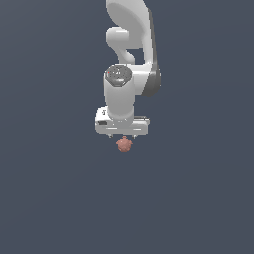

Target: Pick up the object and move it to a goal position.

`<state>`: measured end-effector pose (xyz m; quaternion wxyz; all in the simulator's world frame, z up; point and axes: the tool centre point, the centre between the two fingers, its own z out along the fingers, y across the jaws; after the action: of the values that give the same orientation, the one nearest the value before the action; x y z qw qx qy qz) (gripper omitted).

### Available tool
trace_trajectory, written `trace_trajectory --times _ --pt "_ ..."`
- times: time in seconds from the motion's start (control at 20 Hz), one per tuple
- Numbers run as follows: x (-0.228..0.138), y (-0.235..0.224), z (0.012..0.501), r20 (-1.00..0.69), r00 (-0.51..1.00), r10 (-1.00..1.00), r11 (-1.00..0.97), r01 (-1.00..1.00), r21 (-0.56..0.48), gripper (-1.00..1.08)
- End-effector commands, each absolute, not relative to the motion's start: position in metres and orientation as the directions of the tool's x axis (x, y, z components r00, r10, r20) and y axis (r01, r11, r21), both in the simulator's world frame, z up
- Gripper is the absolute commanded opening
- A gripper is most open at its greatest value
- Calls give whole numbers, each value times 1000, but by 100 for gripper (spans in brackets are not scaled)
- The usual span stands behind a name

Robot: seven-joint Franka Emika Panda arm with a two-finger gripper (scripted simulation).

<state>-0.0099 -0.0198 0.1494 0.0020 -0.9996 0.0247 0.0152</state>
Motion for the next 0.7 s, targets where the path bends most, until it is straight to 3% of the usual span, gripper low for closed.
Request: trace_trajectory --times 0.0,0.65 --pt "-10 -20 149 -30 998 -49 -999 -49 -3 100" --pt "-8 -43 164 -27 997 -78 -997 -78 16 100"
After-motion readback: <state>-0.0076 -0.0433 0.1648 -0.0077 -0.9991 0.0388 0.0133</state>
